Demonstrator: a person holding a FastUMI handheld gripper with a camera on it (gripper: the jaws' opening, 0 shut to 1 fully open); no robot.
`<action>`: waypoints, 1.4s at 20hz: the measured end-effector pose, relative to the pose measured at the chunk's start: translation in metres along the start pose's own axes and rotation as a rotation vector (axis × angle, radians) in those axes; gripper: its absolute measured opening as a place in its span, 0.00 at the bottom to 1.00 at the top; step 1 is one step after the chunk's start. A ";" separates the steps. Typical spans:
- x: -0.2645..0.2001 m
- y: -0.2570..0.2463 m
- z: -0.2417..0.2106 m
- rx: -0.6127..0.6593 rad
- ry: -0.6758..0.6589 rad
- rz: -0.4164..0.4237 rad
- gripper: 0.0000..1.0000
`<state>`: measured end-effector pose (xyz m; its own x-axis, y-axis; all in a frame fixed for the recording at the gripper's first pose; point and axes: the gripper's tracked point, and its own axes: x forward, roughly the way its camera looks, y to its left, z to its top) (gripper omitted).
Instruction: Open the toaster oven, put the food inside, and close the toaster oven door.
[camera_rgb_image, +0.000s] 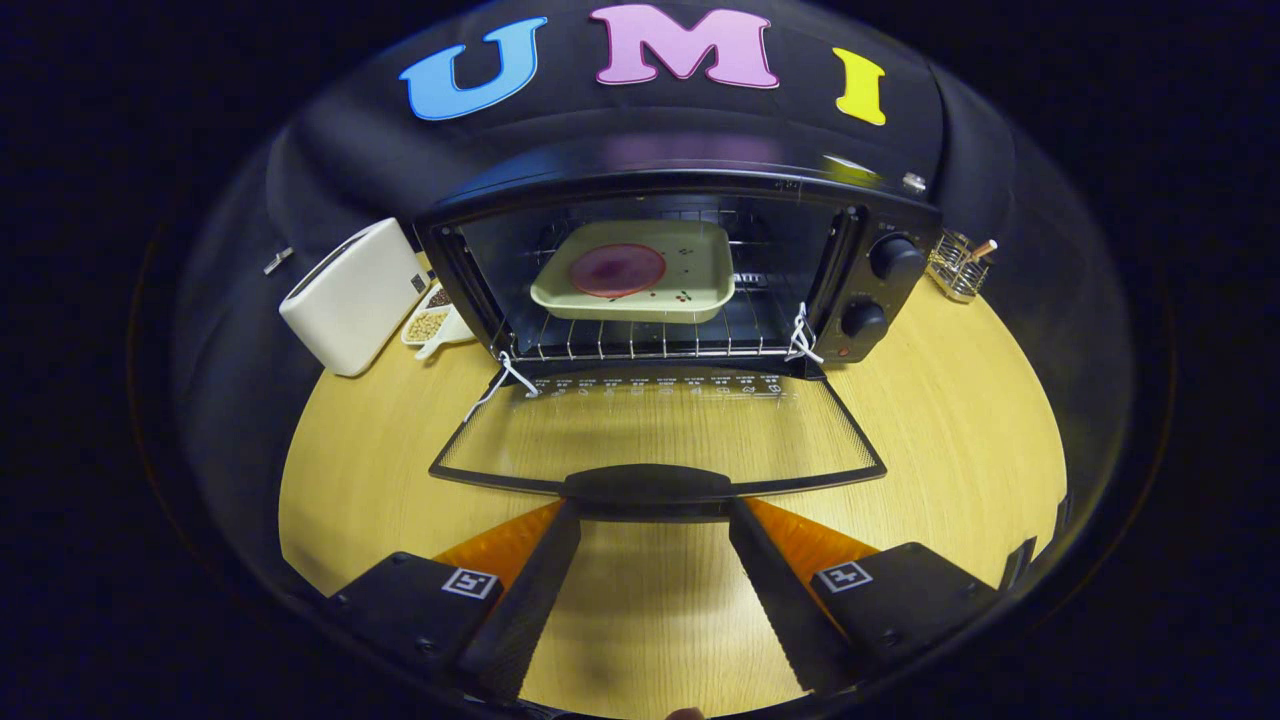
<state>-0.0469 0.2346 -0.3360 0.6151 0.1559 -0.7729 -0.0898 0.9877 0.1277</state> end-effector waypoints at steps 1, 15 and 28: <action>-0.003 0.000 0.003 0.005 -0.011 0.002 0.99; -0.039 0.008 0.072 -0.034 -0.199 0.016 0.99; -0.034 0.001 0.108 -0.115 -0.264 0.013 0.99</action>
<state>0.0165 0.2293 -0.2429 0.7947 0.1759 -0.5809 -0.1784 0.9825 0.0534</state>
